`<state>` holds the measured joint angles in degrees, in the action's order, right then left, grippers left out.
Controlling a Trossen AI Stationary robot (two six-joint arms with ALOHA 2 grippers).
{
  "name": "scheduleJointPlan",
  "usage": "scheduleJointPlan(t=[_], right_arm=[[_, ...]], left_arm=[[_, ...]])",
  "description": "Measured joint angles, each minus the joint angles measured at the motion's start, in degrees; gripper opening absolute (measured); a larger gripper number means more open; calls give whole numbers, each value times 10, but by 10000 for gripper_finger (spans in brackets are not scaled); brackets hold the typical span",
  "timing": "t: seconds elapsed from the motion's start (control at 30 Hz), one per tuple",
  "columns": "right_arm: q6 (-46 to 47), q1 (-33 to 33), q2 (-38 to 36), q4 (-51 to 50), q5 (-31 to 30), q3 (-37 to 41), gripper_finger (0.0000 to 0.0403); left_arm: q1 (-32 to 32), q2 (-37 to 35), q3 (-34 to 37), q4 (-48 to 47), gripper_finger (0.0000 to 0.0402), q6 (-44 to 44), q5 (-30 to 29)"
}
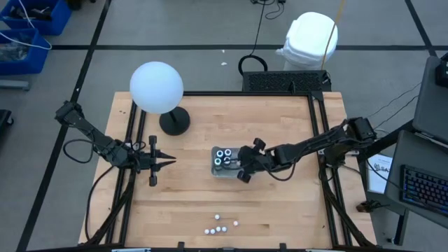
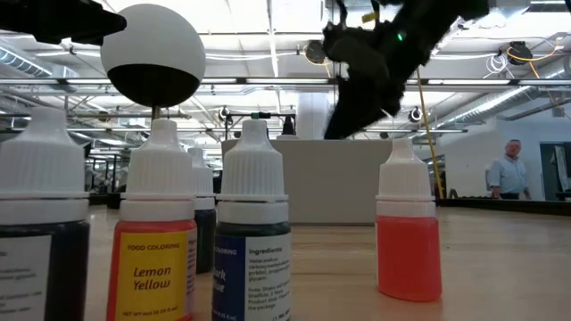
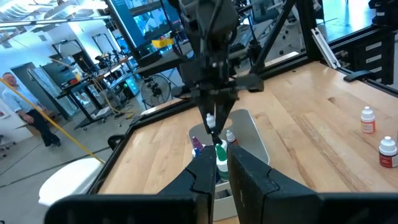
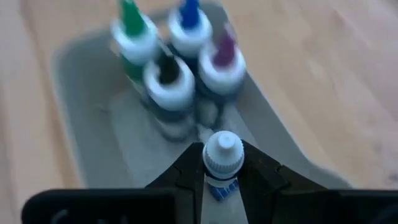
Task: Pick & Place food coloring
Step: Put the small green food coloring bottle into the gray bin
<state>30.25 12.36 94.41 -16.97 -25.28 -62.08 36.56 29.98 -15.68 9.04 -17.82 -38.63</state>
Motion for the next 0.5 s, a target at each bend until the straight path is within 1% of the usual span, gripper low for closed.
scheduleJointPlan(t=[0.23,0.5], right_arm=[[16,-2,0,7,-1,10,68],[-23,6,0,64,-1,10,65]], left_arm=[[0,0,0,1,49,0,0],[0,0,0,19,49,3,1]])
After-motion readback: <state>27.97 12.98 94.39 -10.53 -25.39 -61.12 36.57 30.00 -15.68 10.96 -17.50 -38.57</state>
